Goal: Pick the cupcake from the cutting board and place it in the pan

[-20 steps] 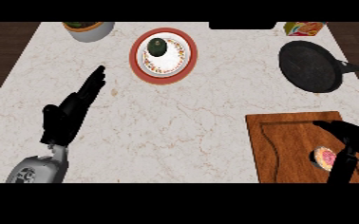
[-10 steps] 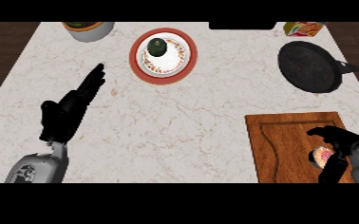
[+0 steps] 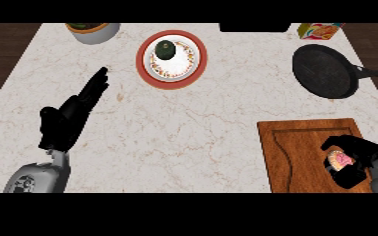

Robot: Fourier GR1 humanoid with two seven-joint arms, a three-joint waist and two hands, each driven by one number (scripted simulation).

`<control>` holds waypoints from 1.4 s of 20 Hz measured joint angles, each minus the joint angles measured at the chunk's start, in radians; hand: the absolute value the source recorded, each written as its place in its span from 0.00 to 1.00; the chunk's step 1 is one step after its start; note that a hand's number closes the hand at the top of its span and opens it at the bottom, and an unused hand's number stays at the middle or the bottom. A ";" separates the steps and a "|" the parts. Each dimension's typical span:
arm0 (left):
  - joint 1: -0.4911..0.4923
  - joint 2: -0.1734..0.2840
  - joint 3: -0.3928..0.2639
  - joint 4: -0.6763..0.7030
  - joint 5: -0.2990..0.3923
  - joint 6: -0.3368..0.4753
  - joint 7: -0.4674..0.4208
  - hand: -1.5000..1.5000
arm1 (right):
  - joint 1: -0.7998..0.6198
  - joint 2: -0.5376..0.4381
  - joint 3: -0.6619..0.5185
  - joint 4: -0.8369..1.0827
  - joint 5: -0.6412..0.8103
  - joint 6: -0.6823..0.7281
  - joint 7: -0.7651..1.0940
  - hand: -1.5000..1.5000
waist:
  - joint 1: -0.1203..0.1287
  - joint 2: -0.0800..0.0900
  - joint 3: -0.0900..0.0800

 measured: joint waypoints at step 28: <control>0.036 -0.015 0.027 -0.050 -0.019 -0.019 0.017 0.50 | 0.333 0.105 -0.079 -0.735 0.273 -0.748 -0.582 1.00 | -0.018 0.002 0.013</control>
